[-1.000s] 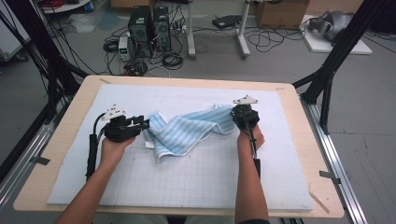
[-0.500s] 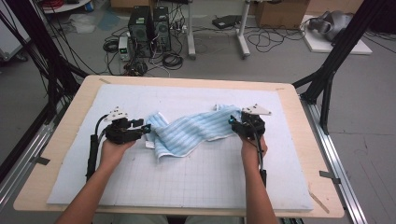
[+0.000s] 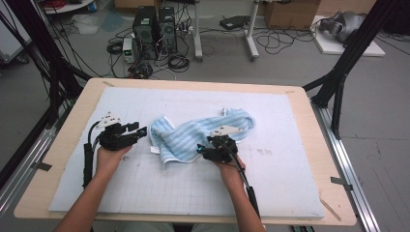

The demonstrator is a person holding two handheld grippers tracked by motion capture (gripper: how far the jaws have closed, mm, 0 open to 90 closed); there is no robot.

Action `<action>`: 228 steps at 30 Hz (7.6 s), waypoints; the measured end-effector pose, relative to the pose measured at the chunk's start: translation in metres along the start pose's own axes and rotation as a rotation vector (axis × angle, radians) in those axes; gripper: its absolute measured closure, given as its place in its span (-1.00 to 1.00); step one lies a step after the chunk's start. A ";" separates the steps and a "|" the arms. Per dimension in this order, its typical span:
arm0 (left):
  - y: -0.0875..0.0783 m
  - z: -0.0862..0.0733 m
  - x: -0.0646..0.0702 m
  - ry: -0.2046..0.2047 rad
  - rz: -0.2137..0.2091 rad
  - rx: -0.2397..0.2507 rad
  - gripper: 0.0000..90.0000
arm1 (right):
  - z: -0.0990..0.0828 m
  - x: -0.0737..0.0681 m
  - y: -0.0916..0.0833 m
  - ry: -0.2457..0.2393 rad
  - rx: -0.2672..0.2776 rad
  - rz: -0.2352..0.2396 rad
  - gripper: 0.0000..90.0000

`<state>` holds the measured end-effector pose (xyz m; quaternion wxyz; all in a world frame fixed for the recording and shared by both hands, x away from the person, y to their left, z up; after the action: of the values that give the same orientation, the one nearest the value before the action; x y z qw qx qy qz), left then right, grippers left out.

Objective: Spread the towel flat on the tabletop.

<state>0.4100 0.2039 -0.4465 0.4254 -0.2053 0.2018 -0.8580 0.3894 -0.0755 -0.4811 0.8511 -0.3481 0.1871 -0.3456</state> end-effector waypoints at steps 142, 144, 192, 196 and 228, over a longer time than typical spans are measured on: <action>-0.030 -0.091 0.112 0.146 -0.242 -0.246 0.92 | -0.079 -0.014 -0.054 0.058 -0.078 -0.149 0.39; -0.031 -0.092 0.114 0.150 -0.253 -0.242 0.90 | -0.079 -0.017 -0.055 0.043 -0.090 -0.122 0.82; 0.108 0.002 0.143 0.106 -0.130 -0.144 0.51 | -0.138 0.031 -0.164 0.053 0.063 -0.266 0.02; 0.119 -0.004 0.144 0.125 -0.082 -0.189 0.53 | -0.133 0.038 -0.165 0.052 0.072 -0.262 0.02; 0.111 -0.013 0.148 0.169 -0.159 -0.300 0.94 | -0.108 0.041 -0.135 0.046 0.049 -0.225 0.02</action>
<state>0.3933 0.0243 -0.4892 0.3026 -0.2089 0.3454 -0.8634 0.2954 -0.2245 -0.4608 0.8105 -0.3379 0.1579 -0.4516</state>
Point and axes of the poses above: each handheld gripper's, and its own axes: y roughly forward along the jaws, z roughly out of its top, x roughly to its right, the point moved 7 cm from there along y, roughly forward along the jaws, and after that the axes turned 10 degrees about -x, right-handed, at the moved point
